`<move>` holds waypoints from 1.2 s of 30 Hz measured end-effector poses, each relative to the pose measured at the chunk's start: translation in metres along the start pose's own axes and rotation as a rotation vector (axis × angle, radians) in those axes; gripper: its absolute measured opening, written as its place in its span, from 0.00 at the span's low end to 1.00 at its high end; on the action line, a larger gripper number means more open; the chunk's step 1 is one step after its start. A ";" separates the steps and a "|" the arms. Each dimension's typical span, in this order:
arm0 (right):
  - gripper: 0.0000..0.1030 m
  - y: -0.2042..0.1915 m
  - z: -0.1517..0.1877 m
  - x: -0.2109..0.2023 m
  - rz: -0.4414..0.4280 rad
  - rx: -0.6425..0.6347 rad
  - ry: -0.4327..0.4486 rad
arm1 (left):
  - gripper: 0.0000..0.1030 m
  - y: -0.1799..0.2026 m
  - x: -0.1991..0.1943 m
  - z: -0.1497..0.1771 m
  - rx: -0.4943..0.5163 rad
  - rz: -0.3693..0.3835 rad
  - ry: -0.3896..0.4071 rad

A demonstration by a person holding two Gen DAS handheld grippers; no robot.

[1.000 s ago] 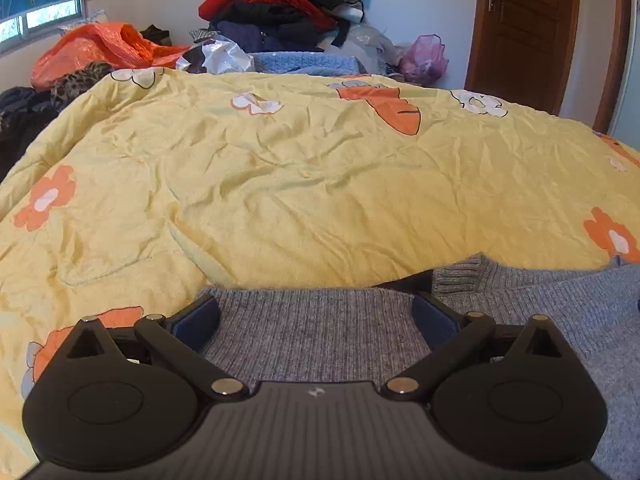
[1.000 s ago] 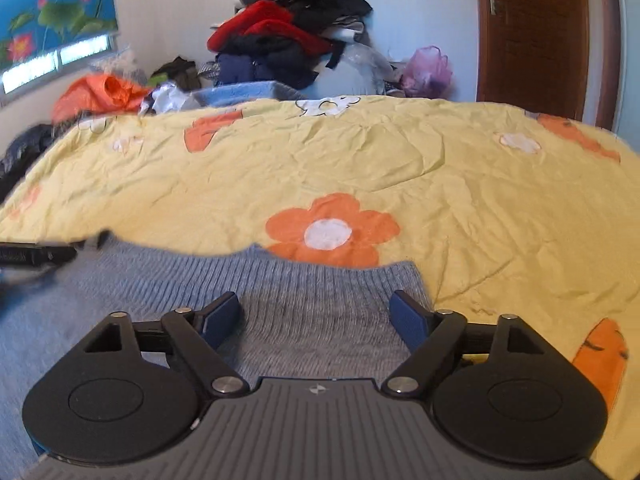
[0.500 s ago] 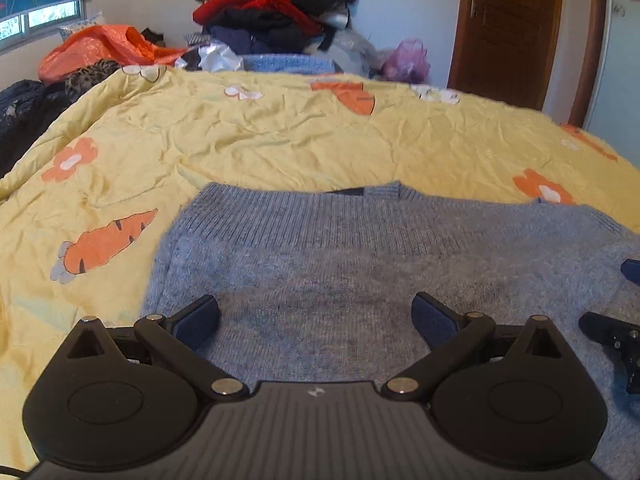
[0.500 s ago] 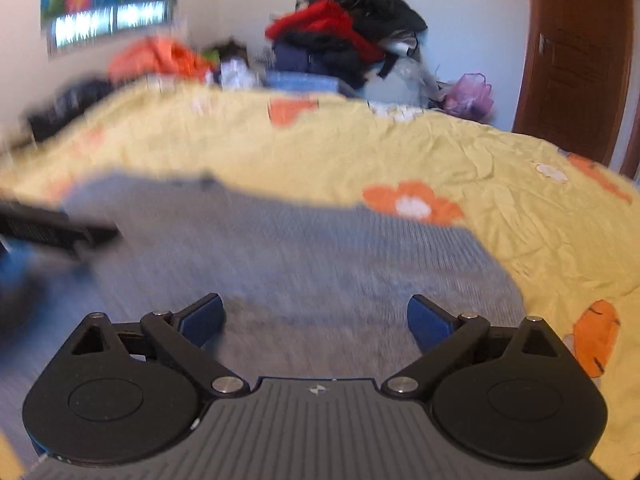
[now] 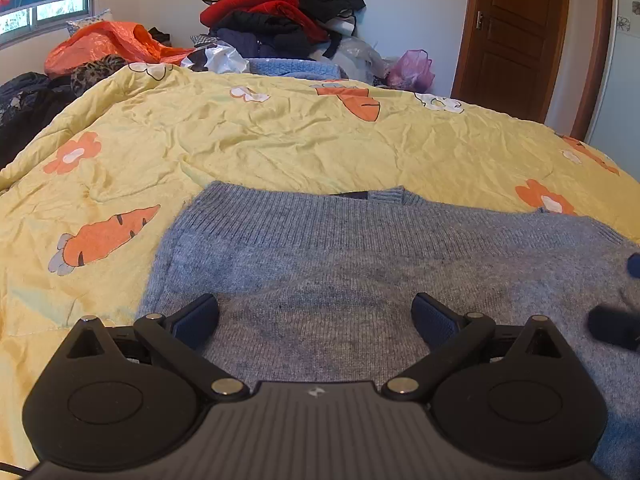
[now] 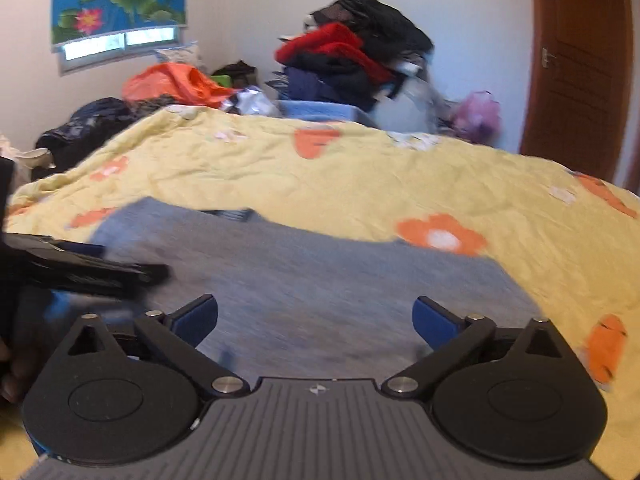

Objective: Fold small clothes

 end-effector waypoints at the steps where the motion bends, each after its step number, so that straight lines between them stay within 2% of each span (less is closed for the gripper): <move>1: 0.99 -0.006 0.001 0.007 -0.002 -0.014 -0.021 | 1.00 0.000 0.000 0.000 0.000 0.000 0.000; 3: 1.00 -0.011 0.017 0.028 0.003 -0.026 -0.093 | 1.00 0.000 0.000 0.000 0.000 0.000 0.000; 5: 1.00 -0.009 0.028 0.034 -0.016 0.020 -0.057 | 1.00 0.000 0.000 0.000 -0.001 0.001 0.000; 9: 1.00 -0.006 0.027 0.033 -0.030 0.044 -0.049 | 1.00 -0.005 -0.006 -0.002 -0.031 0.035 0.015; 12: 1.00 -0.007 0.027 0.032 -0.025 0.043 -0.047 | 1.00 -0.035 -0.043 -0.005 -0.166 0.051 0.104; 14: 1.00 -0.006 0.028 0.030 -0.024 0.051 -0.041 | 1.00 -0.060 -0.077 -0.002 -0.271 0.092 0.156; 16: 1.00 -0.005 0.028 0.029 -0.023 0.055 -0.037 | 1.00 -0.094 -0.107 0.010 -0.422 0.098 0.173; 20: 1.00 -0.005 0.028 0.029 -0.026 0.060 -0.035 | 1.00 -0.143 -0.128 0.051 -0.710 0.164 0.064; 22: 1.00 -0.004 0.028 0.029 -0.028 0.063 -0.033 | 1.00 -0.152 -0.136 0.059 -0.803 0.235 0.058; 25: 1.00 -0.004 0.028 0.028 -0.030 0.067 -0.030 | 1.00 -0.148 -0.134 0.063 -0.902 0.340 -0.006; 26: 1.00 -0.004 0.028 0.028 -0.030 0.068 -0.030 | 1.00 -0.144 -0.131 0.062 -0.924 0.369 -0.030; 29: 1.00 -0.004 0.028 0.027 -0.031 0.072 -0.026 | 1.00 -0.127 -0.121 0.060 -0.951 0.395 -0.085; 32: 1.00 -0.004 0.028 0.026 -0.030 0.077 -0.023 | 1.00 -0.118 -0.112 0.057 -0.916 0.316 -0.082; 34: 1.00 -0.004 0.028 0.026 -0.031 0.078 -0.021 | 0.93 -0.113 -0.111 0.056 -0.873 0.266 -0.079; 35: 1.00 -0.004 0.028 0.025 -0.031 0.079 -0.020 | 0.71 -0.109 -0.108 0.057 -0.843 0.231 -0.088; 36: 1.00 -0.004 0.028 0.025 -0.032 0.080 -0.020 | 0.39 -0.107 -0.104 0.058 -0.811 0.189 -0.104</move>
Point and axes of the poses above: each gripper's, at about its wrist camera, not at the fingertips, and x roughly the way its jaws point, y to its right, z to its underside, the point moved 10 cm from there along x, roughly the way its jaws point, and after that the axes turned 12 degrees about -x, right-handed, at the moved point
